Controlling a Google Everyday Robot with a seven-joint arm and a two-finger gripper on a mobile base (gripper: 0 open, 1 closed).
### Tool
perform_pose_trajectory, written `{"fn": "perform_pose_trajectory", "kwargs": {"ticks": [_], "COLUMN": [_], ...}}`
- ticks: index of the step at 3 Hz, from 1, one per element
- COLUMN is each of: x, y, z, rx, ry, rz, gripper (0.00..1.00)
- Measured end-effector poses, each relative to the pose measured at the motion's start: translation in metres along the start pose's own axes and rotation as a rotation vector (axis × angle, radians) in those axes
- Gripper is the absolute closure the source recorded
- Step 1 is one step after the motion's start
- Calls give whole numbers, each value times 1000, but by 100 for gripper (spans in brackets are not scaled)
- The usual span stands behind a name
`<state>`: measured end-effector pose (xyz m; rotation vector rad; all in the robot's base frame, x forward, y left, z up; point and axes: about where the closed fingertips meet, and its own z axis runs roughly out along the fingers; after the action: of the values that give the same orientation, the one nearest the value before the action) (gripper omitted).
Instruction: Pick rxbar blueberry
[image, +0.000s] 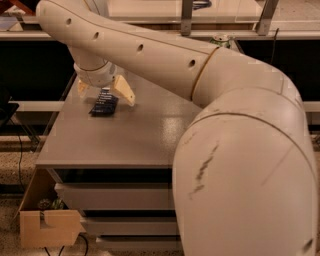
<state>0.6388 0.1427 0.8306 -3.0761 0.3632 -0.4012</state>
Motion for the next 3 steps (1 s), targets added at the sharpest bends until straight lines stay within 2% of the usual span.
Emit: {"fn": "perform_pose_trajectory", "kwargs": {"ticks": [1, 3], "x": [-1, 3], "y": [-3, -4], "z": [9, -5], "rx": [2, 2], "ry": [-27, -28], "rz": [-6, -6], "gripper": [42, 88]}}
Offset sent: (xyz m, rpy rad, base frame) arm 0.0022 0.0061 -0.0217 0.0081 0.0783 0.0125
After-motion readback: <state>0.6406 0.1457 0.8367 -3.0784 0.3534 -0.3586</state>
